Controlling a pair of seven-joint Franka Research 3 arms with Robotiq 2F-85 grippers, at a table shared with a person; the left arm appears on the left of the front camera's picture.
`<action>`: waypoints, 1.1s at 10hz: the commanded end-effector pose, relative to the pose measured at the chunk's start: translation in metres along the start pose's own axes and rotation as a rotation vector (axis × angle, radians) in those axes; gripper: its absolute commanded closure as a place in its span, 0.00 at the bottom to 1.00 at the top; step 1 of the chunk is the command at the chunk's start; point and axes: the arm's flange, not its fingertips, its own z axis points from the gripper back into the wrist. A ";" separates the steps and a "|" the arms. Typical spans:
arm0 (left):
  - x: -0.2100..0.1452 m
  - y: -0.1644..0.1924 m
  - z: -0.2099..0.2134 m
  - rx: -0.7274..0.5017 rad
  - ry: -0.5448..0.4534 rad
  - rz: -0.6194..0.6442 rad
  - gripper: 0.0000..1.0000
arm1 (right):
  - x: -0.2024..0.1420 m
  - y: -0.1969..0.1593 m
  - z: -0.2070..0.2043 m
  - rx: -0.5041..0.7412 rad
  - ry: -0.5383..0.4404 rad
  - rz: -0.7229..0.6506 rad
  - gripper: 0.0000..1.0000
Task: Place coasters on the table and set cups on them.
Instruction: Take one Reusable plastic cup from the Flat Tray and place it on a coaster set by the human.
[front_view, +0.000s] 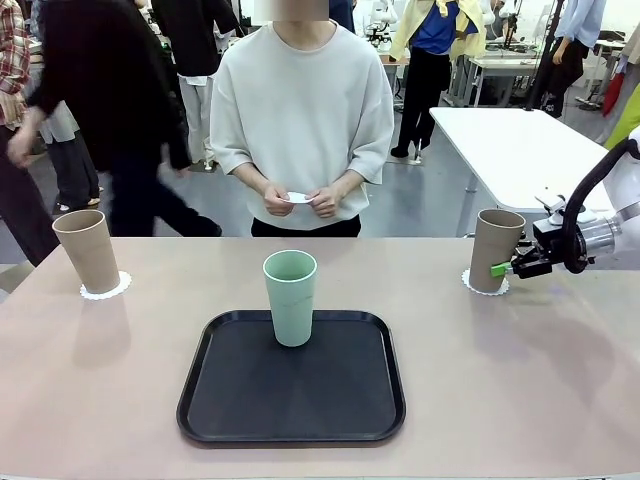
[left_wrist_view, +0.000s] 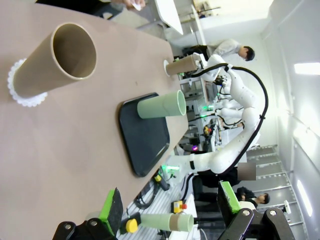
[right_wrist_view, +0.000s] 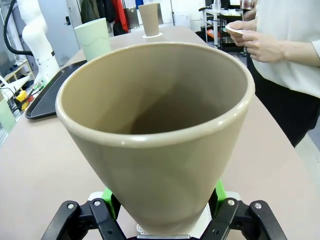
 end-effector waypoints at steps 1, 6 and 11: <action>-0.001 -0.002 0.001 -0.005 -0.007 -0.004 0.00 | -0.001 -0.008 0.003 0.003 0.012 0.005 0.19; -0.001 -0.002 0.001 -0.005 -0.007 -0.004 0.00 | 0.002 -0.004 0.013 0.011 0.069 0.001 0.00; -0.001 -0.002 0.001 -0.005 -0.007 -0.004 0.00 | 0.003 0.003 0.050 -0.056 0.066 -0.050 0.00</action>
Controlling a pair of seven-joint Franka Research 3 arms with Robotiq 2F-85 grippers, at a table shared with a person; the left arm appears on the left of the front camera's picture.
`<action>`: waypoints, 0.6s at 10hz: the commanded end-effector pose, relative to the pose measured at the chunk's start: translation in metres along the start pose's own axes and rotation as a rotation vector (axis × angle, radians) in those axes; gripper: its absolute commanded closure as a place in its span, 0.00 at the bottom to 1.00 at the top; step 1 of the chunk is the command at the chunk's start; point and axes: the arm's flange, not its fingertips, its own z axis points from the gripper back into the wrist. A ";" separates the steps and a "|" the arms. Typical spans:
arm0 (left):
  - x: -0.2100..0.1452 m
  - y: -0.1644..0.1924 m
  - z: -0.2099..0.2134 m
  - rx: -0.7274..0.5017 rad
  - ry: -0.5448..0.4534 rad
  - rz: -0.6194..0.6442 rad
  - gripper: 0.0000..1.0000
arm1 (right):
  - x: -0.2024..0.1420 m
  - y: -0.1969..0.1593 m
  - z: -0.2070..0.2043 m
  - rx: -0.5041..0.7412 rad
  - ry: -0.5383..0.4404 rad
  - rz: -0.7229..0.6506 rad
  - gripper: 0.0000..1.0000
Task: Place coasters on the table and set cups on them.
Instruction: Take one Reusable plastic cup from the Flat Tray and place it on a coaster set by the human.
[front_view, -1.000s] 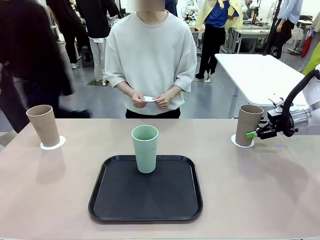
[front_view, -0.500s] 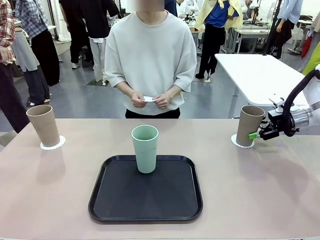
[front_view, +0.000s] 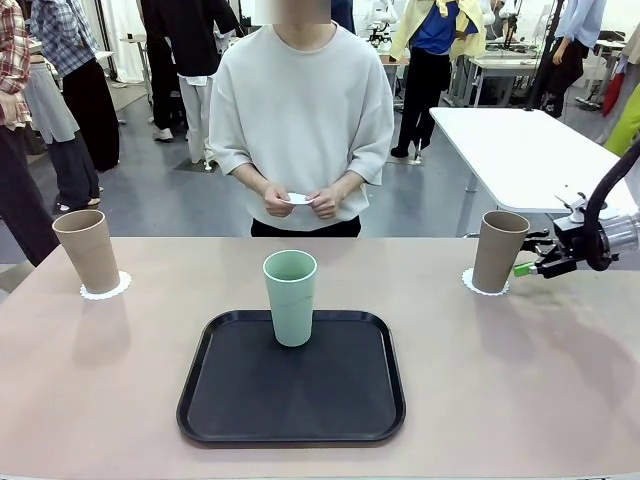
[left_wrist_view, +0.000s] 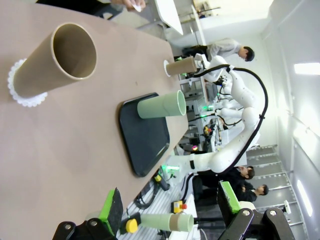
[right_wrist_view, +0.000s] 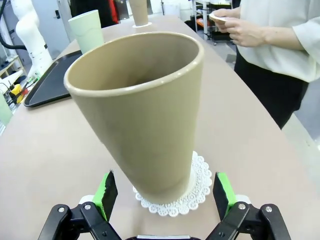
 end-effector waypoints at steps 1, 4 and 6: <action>-0.001 -0.002 0.001 -0.005 -0.007 -0.004 0.00 | 0.012 0.008 0.010 -0.012 0.042 -0.042 0.00; -0.001 -0.002 0.001 -0.005 -0.007 -0.004 0.00 | 0.065 0.067 0.029 -0.138 0.386 -0.119 0.00; -0.001 -0.002 0.001 -0.005 -0.007 -0.004 0.00 | 0.124 0.122 0.024 -0.137 0.635 -0.057 0.00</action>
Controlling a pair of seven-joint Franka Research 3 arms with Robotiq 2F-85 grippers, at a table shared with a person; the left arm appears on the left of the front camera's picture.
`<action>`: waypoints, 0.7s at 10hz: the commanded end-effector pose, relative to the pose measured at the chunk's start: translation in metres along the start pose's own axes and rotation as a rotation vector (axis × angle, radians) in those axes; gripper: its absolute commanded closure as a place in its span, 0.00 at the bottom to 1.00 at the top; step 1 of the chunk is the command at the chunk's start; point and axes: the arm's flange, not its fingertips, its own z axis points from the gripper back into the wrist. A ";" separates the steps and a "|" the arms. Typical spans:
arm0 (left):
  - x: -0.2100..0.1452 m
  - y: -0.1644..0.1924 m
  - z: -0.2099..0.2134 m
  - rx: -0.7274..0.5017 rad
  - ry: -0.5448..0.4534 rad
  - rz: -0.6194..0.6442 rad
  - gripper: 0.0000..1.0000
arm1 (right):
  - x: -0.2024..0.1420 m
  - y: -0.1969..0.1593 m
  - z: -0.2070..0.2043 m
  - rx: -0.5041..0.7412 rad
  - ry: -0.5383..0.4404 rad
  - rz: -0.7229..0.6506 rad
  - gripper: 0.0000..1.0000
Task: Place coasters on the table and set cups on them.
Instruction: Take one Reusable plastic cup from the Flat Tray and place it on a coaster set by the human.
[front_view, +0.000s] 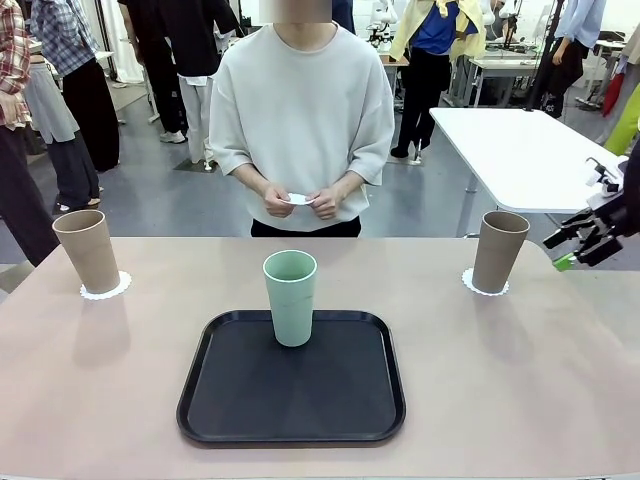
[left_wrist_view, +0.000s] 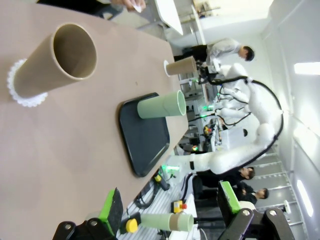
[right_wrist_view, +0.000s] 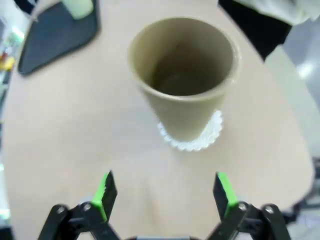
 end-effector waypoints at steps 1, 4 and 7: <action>-0.001 -0.002 0.001 -0.005 -0.007 -0.004 0.00 | 0.057 0.072 0.012 -0.013 0.237 0.048 0.00; -0.001 -0.002 0.001 -0.005 -0.007 -0.004 0.00 | 0.126 0.132 0.025 0.020 0.352 0.160 0.00; -0.001 -0.002 0.001 -0.005 -0.007 -0.004 0.00 | 0.155 0.147 0.017 -0.043 0.346 0.185 0.00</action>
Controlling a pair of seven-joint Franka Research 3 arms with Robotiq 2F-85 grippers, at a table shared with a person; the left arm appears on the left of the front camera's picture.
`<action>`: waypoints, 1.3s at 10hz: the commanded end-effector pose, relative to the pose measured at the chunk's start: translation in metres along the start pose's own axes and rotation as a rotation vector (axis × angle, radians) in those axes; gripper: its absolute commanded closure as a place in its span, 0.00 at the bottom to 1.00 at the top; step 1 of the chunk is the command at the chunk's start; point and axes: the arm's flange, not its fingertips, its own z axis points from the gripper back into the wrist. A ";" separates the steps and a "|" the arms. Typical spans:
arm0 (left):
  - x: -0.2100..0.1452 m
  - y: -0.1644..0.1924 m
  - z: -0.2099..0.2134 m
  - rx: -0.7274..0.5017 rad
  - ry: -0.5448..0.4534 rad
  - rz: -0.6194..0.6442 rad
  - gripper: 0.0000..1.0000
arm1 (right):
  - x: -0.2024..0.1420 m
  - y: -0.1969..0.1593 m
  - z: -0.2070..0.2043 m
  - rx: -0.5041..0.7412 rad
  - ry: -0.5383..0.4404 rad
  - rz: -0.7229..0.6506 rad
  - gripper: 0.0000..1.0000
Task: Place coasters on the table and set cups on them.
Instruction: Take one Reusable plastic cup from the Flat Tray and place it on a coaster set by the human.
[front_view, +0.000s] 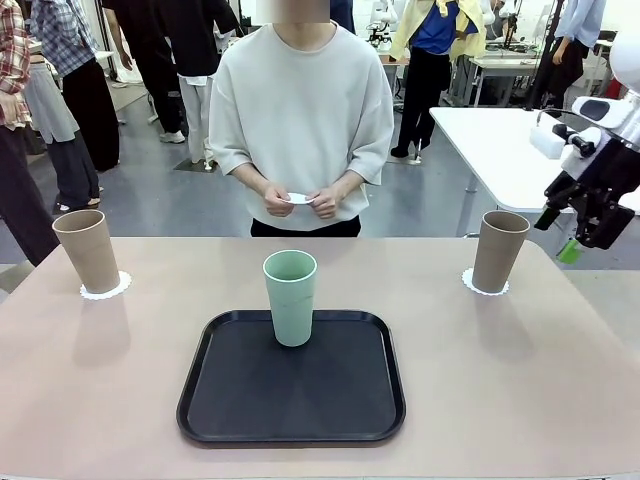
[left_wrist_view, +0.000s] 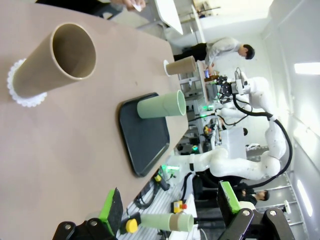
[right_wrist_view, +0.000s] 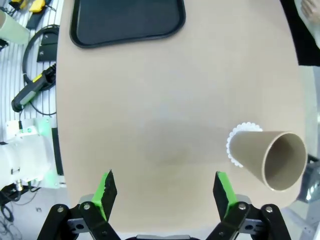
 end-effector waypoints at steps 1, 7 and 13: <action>-0.001 -0.002 0.001 -0.005 -0.008 -0.003 0.00 | -0.009 0.000 -0.001 0.013 0.000 -0.006 0.00; -0.001 -0.002 0.001 -0.005 -0.008 -0.003 0.00 | -0.009 0.000 -0.001 0.013 0.000 -0.006 0.00; -0.001 -0.002 0.001 -0.005 -0.008 -0.003 0.00 | -0.005 0.009 0.001 -0.267 0.036 -0.296 0.00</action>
